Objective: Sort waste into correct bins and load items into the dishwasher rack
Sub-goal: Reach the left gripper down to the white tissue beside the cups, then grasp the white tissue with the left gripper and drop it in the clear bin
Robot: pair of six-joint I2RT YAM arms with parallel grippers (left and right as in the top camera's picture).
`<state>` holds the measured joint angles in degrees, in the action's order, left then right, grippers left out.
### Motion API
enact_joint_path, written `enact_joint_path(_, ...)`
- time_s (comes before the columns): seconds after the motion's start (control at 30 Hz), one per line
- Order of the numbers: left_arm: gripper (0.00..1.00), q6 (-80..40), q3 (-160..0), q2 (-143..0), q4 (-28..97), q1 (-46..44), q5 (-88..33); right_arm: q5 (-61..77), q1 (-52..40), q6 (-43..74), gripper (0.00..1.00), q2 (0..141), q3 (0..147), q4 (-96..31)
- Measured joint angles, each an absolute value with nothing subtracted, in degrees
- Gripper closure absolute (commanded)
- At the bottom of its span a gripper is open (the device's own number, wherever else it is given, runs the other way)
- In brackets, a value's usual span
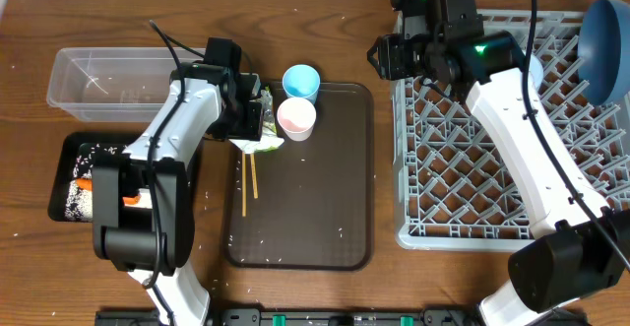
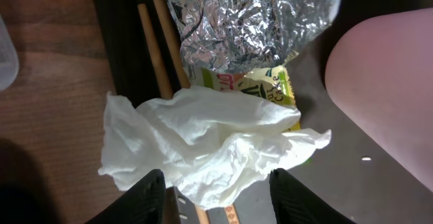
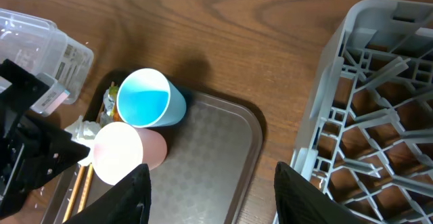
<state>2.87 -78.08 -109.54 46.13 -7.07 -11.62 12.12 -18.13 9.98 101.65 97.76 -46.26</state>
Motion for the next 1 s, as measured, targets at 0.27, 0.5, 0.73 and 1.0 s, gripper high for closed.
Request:
enact_joint_path(0.27, 0.61, 2.9, -78.1, -112.2, 46.0, -7.1, -11.6, 12.0, -17.9, 9.6, 0.48, 101.6, 97.8, -46.5)
enact_joint_path(0.5, 0.91, 2.7, -78.1, -113.1, 46.0, -7.1, -11.6, 12.0, -17.3, 9.5, 0.48, 101.6, 97.8, -46.9)
enact_joint_path(0.73, 0.94, 2.8, -78.2, -113.1, 48.2, -7.1, -11.6, 11.9, -17.3, 9.5, 0.48, 101.6, 97.8, -47.0)
enact_joint_path(1.0, 0.94, 2.1, -82.5, -108.3, 52.5, -7.1, -11.6, 11.9, -17.3, 9.4, 0.47, 101.6, 97.8, -47.1)
